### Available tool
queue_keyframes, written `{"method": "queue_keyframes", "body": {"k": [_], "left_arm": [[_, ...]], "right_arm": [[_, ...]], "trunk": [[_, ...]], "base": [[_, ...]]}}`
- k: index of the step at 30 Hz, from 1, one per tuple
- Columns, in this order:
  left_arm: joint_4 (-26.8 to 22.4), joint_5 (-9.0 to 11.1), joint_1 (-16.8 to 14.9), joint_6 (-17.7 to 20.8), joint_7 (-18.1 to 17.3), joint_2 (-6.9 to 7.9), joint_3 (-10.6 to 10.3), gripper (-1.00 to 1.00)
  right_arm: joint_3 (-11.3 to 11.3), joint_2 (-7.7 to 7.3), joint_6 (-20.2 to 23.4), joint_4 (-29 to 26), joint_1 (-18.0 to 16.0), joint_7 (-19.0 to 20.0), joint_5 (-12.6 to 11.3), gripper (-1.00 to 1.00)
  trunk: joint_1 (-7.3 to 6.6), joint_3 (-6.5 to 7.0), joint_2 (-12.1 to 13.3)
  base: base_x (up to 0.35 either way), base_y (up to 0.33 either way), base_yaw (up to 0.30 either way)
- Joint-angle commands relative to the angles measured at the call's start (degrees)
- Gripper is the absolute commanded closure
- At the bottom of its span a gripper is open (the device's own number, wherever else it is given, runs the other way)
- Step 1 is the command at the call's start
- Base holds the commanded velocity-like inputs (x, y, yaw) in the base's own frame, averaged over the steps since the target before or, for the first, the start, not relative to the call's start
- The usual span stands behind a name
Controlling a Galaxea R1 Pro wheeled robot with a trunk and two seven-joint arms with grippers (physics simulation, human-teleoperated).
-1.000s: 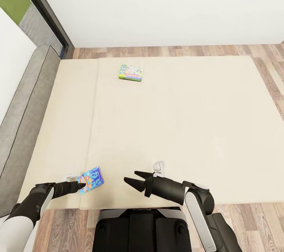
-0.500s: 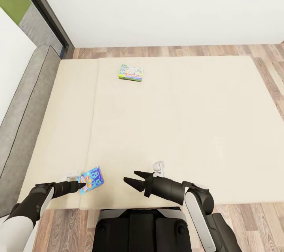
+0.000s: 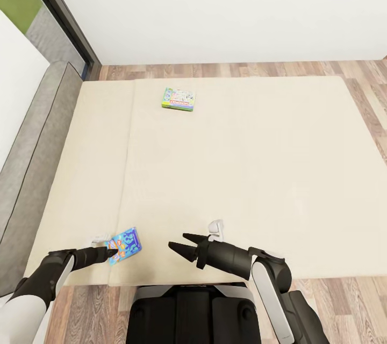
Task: Put all the toys in the child's room - the three board games (two on the bed and one on the table), the two jigsaw puzzles on the table, and the tennis ball on the table - inside the toy box on the table in the child's room.
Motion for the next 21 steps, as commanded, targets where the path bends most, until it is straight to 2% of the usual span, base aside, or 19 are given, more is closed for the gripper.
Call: {"method": "queue_keyframes", "body": {"k": [1,14,21], "left_arm": [[-0.1,-0.5,0.0,0.3,-0.5,-0.07,0.3,-1.0],[0.0,-0.1,0.0,0.3,-1.0,-0.15,0.5,-1.0],[0.0,0.0,0.0,0.3,-4.5,-0.16,0.7,-1.0]], "right_arm": [[0.0,0.02,0.3,0.0,0.0,0.0,-0.2,-1.0],[0.0,0.02,0.2,0.0,0.0,0.0,-0.2,-1.0],[0.0,0.02,0.2,0.0,0.0,0.1,-0.2,-1.0]], "trunk": [[0.03,-0.06,-0.1],[0.03,-0.06,-0.1],[0.03,-0.06,-0.1]], "base": [[0.0,0.0,0.0],[0.0,0.0,0.0],[0.0,0.0,0.0]]}}
